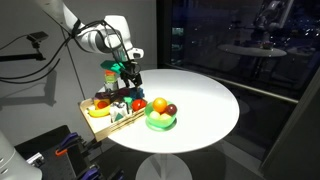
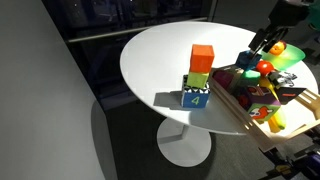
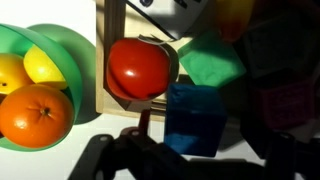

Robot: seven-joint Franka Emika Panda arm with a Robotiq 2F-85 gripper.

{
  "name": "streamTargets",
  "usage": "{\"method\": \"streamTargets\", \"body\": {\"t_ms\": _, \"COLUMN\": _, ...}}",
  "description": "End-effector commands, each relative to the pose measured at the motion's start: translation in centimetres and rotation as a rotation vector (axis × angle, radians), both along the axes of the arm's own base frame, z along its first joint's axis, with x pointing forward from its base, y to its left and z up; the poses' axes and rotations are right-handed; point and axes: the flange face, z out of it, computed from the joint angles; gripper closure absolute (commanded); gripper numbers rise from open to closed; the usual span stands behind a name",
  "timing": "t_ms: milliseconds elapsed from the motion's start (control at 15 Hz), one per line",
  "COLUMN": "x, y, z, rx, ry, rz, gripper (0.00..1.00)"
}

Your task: Pick up the blue block from the table and put it in the wooden tray

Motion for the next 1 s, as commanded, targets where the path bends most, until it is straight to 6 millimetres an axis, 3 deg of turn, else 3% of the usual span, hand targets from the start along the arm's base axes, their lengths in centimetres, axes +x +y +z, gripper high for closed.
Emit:
{"method": "streamTargets", "body": {"t_ms": 0, "x": -3.1, "y": -0.9, "z": 3.0, "rx": 0.007, "ry": 0.02, "rz": 0.051, "gripper": 0.0}}
{"method": "streamTargets", "body": {"t_ms": 733, "x": -7.0, "y": -2.1, "z": 8.9, "rx": -0.006, "ry": 0.088, "rz": 0.055, "gripper": 0.0}}
{"method": "streamTargets", "body": {"t_ms": 933, "x": -6.2, "y": -1.9, "z": 8.5, "rx": -0.013, "ry": 0.089, "rz": 0.059, "gripper": 0.0}}
